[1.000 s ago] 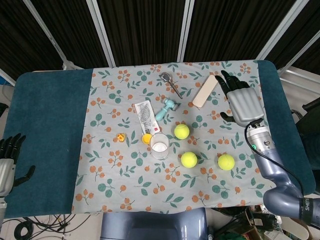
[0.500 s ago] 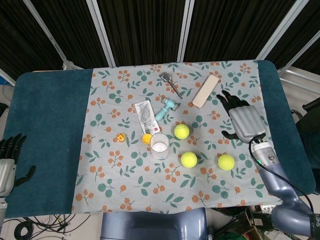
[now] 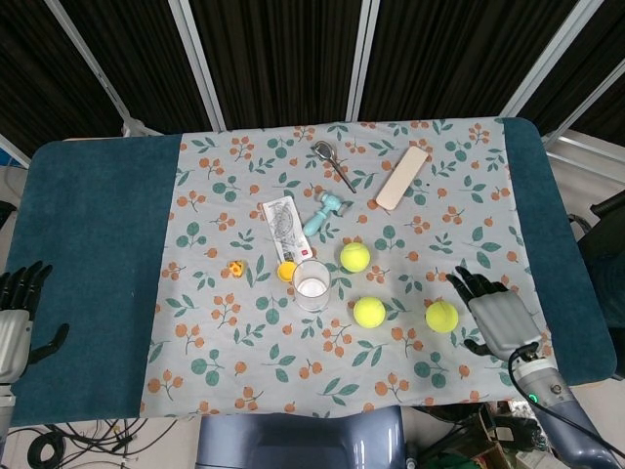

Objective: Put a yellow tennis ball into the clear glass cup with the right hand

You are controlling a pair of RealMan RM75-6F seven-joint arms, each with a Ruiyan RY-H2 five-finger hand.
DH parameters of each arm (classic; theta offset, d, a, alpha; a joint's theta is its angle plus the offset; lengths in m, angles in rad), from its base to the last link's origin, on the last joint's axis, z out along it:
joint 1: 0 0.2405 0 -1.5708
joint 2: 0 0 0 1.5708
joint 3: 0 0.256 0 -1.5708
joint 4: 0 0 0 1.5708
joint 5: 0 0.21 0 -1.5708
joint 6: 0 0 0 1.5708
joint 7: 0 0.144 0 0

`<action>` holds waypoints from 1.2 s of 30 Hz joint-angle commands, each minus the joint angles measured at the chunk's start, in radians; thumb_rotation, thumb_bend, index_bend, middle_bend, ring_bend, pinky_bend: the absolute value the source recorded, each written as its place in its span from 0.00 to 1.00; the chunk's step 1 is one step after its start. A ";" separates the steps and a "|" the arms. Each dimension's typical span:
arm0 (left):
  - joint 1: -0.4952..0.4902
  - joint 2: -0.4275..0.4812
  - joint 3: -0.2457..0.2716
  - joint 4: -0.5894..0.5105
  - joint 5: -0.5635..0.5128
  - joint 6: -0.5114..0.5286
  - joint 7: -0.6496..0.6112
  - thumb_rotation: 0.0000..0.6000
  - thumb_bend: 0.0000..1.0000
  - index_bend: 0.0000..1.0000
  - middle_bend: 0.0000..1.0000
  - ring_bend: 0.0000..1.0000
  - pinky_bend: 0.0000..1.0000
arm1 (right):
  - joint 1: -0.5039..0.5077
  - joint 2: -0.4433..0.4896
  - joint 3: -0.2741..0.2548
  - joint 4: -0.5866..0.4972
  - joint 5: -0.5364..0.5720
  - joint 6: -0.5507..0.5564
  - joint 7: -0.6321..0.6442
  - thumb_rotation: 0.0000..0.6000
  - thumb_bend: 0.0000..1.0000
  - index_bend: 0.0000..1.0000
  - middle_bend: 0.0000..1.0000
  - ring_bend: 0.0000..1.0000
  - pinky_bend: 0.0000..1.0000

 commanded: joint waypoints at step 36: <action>0.000 -0.001 -0.009 0.002 -0.019 0.003 0.012 1.00 0.31 0.03 0.03 0.00 0.00 | 0.011 -0.447 0.008 0.518 0.020 -0.085 -0.027 1.00 0.24 0.18 0.20 0.37 0.36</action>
